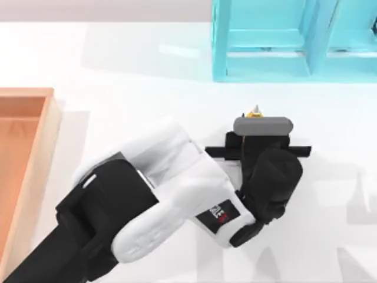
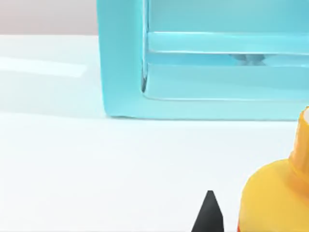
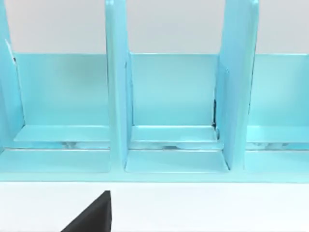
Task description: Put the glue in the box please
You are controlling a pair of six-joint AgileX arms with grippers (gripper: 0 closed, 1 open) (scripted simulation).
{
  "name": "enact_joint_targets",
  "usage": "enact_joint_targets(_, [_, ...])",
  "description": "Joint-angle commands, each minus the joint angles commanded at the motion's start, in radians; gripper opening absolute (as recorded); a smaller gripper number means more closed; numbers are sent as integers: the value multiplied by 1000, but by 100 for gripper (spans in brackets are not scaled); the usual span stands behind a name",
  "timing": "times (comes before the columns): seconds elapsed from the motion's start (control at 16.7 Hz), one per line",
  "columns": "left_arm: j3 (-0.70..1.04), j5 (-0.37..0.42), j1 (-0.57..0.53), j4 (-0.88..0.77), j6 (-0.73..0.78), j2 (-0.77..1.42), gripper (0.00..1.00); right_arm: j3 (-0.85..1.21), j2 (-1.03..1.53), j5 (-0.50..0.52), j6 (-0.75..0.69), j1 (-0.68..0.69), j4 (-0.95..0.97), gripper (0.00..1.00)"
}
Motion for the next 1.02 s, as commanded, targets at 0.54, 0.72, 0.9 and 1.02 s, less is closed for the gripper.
enact_joint_targets(0.54, [-36, -3, 2, -204, 5, -250, 0, 0, 0, 0, 0, 0, 0, 100])
enact_joint_targets(0.72, [-40, -4, -1, -221, 6, -269, 0, 0, 0, 0, 0, 0, 0, 100])
enact_joint_targets(0.9, [-35, -4, -1, -219, 7, -266, 0, 0, 0, 0, 0, 0, 0, 100])
enact_joint_targets(1.02, [-44, 8, 3, -230, -2, -285, 0, 0, 0, 0, 0, 0, 0, 100])
